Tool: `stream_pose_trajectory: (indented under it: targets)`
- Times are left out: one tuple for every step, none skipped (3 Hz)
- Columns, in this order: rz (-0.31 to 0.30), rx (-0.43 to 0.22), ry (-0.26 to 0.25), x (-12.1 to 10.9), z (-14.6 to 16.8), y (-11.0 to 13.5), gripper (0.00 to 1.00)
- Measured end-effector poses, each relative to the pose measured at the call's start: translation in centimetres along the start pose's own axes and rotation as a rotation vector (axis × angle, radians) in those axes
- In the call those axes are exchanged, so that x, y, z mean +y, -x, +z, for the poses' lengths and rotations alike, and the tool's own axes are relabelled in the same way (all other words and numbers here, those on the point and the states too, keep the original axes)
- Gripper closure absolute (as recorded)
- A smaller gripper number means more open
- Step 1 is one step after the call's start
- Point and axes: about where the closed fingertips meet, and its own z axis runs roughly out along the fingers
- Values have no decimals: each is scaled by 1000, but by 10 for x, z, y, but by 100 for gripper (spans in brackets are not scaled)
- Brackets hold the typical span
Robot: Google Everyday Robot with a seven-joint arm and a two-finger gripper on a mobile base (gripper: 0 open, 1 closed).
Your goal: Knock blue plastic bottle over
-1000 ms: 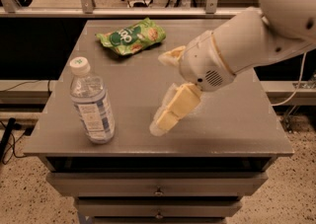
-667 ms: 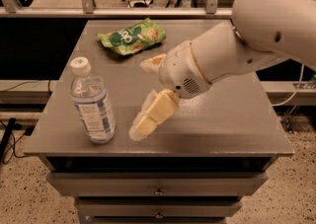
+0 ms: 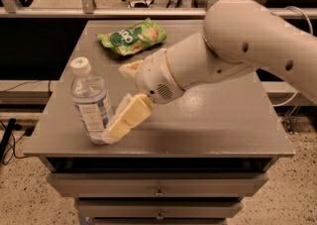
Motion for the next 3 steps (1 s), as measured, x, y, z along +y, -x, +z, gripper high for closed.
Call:
stream_pose_trajectory:
  targets:
    - [14, -32, 14, -2, 16, 11, 0]
    - [51, -70, 25, -3, 34, 23, 3]
    - [79, -87, 24, -4, 41, 27, 26]
